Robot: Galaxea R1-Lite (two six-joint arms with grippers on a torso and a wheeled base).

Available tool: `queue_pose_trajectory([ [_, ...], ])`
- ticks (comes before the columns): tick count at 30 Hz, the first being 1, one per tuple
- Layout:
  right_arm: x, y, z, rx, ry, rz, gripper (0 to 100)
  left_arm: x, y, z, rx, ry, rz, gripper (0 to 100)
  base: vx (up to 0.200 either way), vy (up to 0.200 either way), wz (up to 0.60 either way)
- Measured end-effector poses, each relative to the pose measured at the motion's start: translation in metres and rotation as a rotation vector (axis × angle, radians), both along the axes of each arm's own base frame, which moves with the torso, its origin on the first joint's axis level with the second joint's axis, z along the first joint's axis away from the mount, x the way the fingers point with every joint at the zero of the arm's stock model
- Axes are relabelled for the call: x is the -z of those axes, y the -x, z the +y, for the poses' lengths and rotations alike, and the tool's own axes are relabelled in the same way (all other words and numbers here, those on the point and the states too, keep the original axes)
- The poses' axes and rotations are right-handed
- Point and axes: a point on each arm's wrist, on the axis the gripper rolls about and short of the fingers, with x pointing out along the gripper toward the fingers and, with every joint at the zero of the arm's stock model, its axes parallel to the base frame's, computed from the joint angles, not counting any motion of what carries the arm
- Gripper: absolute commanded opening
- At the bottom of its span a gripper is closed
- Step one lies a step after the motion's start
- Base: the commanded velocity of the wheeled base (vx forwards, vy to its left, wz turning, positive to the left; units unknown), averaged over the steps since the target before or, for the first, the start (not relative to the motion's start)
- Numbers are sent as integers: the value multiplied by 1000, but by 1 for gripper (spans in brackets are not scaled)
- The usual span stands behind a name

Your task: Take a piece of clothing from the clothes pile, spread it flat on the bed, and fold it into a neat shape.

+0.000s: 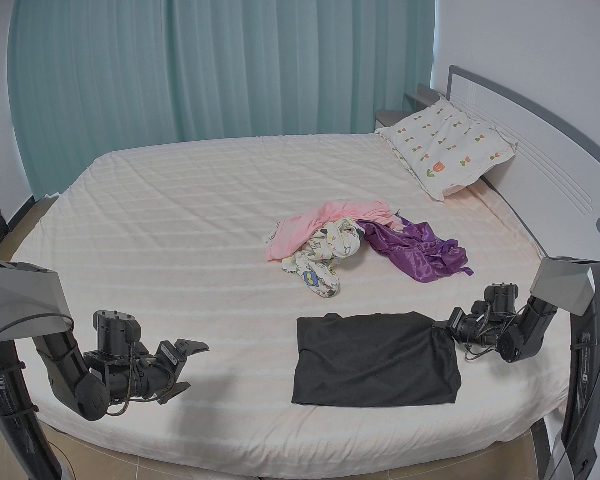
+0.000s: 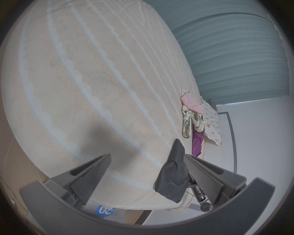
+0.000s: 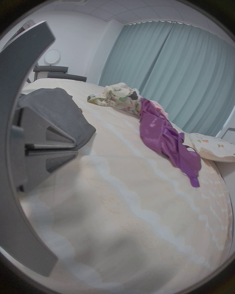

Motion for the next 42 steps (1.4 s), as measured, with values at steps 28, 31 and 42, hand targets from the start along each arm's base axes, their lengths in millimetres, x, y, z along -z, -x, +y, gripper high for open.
queue_pose_trajectory([
  [28,-17,24,-12,52,-17,-89,100,0,0,0,-1,0,-2,100,-43,0,0],
  [31,-19,26,-12,53,-17,-87,100,0,0,0,-1,0,-1,100,0,0,0],
  [42,-27,31,-12,54,-17,-96,100,-1,-2,0,-4,2,-6,100,0,-36,0],
])
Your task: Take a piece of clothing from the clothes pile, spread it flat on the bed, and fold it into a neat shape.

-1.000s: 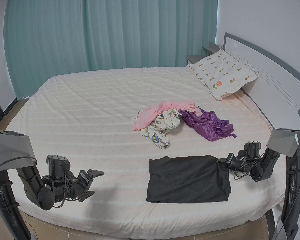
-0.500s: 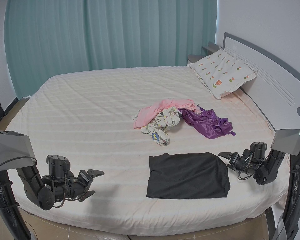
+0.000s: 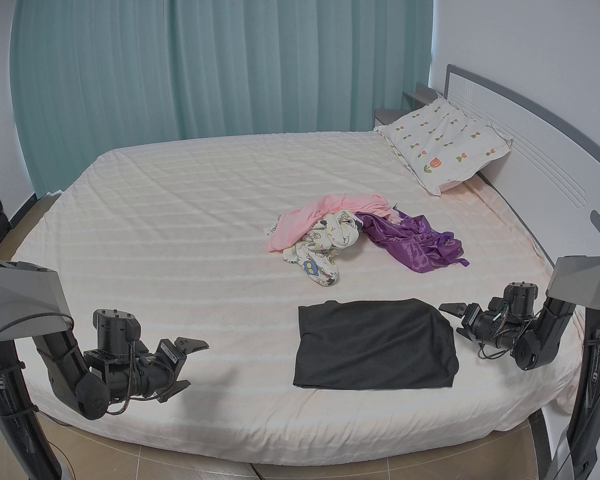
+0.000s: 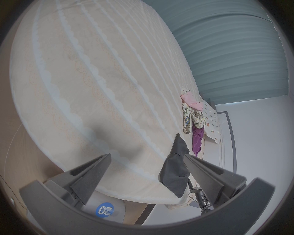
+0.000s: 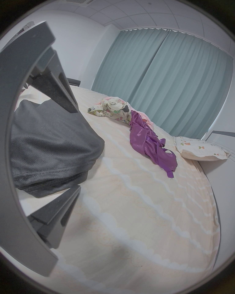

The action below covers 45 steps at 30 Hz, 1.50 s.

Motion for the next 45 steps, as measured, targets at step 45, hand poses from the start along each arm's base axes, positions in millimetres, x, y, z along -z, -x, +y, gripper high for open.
queue_pose_trajectory([
  [45,1,21,13,-39,7,-16,100,33,-8,-90,193,-331,-89,100,0,-84,0],
])
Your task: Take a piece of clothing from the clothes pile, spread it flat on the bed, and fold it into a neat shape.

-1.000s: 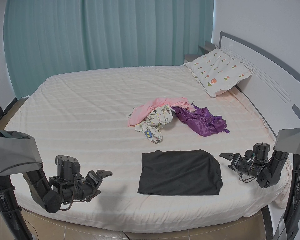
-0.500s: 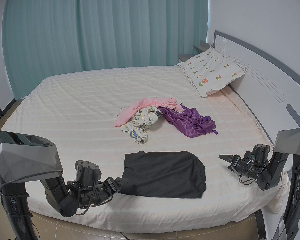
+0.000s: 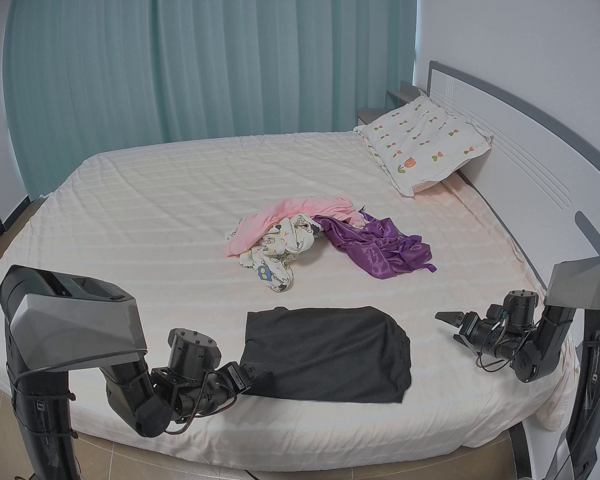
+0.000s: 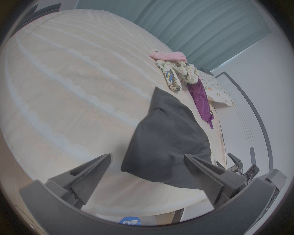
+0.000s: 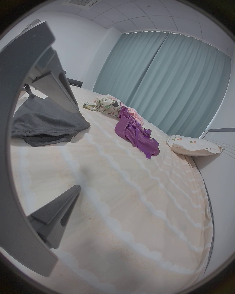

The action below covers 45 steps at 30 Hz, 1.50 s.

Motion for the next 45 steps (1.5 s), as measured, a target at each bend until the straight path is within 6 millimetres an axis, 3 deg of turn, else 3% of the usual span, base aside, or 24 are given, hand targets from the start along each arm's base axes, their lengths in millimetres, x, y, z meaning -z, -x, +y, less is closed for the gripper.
queue_pose_trajectory([
  [1,0,0,0,-1,0,0,100,1,0,-2,4,-4,9,100,0,0,0],
  [2,0,0,0,-2,0,1,100,2,0,-2,7,-9,18,0,0,0,0],
  [15,1,0,0,-2,2,2,100,11,14,1,-5,-95,129,0,0,0,0],
  [28,1,0,1,-3,2,4,100,4,40,3,27,-119,156,0,0,0,0],
  [29,1,0,1,-3,2,4,100,3,40,3,29,-118,154,100,0,0,0],
  [38,2,0,0,-1,3,6,100,0,37,2,26,-108,138,100,0,0,0],
  [45,2,0,0,-1,2,7,100,-18,7,8,-44,-45,38,100,0,0,0],
])
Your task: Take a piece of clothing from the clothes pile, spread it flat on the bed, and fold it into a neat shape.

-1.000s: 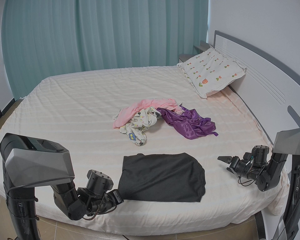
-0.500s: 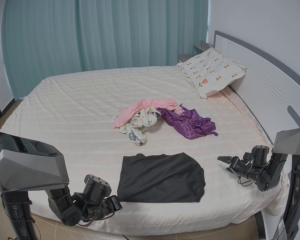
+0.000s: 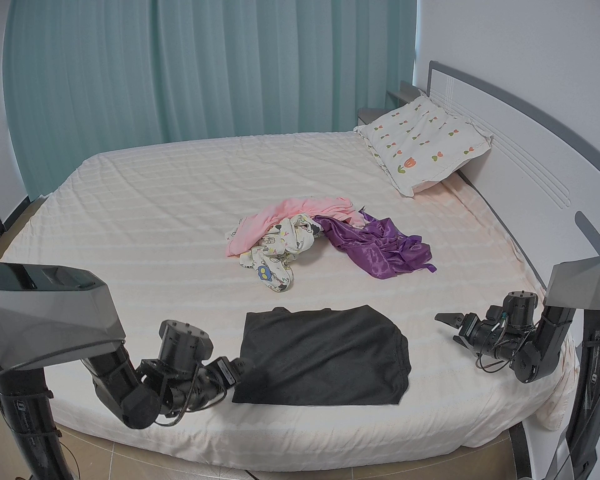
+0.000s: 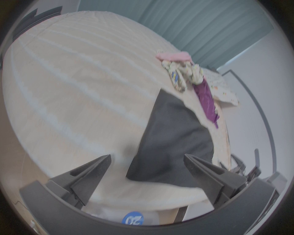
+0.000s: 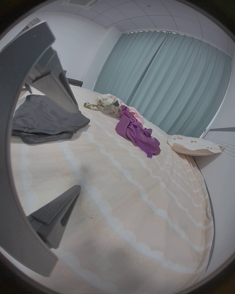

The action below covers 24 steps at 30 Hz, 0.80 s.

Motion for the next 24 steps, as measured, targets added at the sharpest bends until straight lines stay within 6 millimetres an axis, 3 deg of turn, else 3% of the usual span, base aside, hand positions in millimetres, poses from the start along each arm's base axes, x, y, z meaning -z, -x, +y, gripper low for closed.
queue_pose_trajectory([
  [5,0,0,0,-1,0,0,100,-11,-36,3,-58,39,-84,100,0,0,0],
  [13,1,0,0,0,0,2,100,1,-86,-2,-94,58,-146,100,0,0,0],
  [24,4,0,0,-2,1,9,100,16,-130,-16,-78,47,-208,100,0,0,0],
])
